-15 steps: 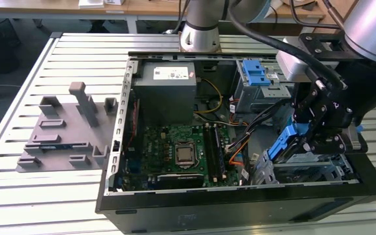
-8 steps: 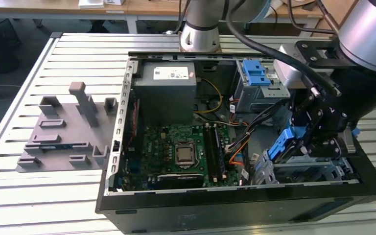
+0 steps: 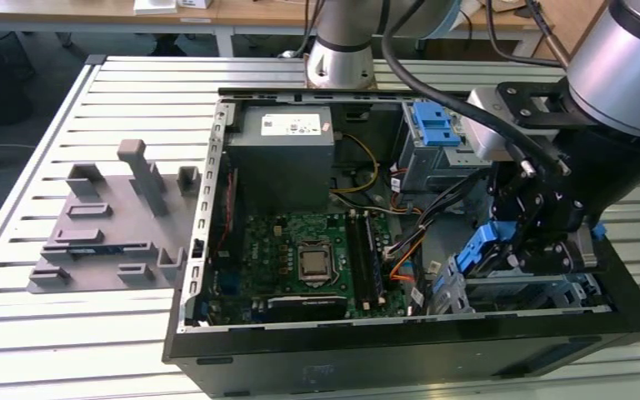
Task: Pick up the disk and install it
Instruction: 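Insert the disk into the insertion slot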
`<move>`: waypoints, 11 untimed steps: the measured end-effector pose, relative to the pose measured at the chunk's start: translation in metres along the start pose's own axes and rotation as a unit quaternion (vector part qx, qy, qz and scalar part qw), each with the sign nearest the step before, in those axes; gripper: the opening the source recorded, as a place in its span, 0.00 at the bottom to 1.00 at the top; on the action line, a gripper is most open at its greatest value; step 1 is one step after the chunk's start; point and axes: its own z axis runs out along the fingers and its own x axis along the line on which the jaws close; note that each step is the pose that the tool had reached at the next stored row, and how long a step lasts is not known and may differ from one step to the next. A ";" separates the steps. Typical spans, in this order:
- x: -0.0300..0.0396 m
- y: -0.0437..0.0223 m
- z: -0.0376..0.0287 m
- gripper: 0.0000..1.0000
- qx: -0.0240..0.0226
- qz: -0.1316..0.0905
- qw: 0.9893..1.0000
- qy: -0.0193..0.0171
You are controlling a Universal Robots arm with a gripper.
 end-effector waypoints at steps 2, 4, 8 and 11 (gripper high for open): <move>0.0000 0.0000 0.0001 0.36 0.000 0.000 1.000 0.000; 0.0001 0.0000 0.0001 0.36 0.000 0.000 1.000 0.000; 0.0000 0.0000 0.0003 0.44 0.000 0.000 1.000 0.000; 0.0000 0.0000 0.0002 0.44 0.000 0.000 1.000 0.000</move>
